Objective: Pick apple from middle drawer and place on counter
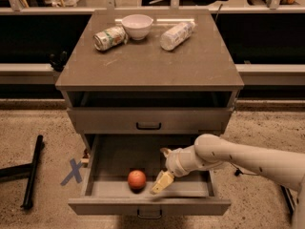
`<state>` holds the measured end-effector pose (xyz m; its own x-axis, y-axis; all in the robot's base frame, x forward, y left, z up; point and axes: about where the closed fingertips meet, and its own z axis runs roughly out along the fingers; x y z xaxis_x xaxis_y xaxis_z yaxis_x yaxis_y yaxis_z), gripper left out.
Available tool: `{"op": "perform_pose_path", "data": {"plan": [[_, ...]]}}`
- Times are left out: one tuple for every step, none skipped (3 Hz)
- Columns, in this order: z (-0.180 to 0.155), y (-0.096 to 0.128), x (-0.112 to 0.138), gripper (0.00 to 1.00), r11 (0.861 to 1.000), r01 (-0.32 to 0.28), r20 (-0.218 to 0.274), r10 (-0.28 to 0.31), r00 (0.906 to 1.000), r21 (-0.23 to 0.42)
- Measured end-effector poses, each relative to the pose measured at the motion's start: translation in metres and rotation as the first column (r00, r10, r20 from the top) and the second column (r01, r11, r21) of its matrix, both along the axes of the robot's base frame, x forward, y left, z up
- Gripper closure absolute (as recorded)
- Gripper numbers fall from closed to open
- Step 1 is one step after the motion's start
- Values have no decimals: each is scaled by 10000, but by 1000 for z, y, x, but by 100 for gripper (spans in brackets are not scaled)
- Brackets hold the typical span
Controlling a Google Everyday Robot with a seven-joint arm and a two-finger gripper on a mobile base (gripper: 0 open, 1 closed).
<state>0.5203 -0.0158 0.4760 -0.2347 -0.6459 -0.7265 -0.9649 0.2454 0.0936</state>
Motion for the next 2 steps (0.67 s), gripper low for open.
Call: {"op": "perform_pose_path", "data": {"plan": [[-7, 15, 7, 0, 10000, -40, 122, 39, 9999, 63], [-13, 27, 12, 0, 9998, 216, 277, -214, 9994, -43]]}}
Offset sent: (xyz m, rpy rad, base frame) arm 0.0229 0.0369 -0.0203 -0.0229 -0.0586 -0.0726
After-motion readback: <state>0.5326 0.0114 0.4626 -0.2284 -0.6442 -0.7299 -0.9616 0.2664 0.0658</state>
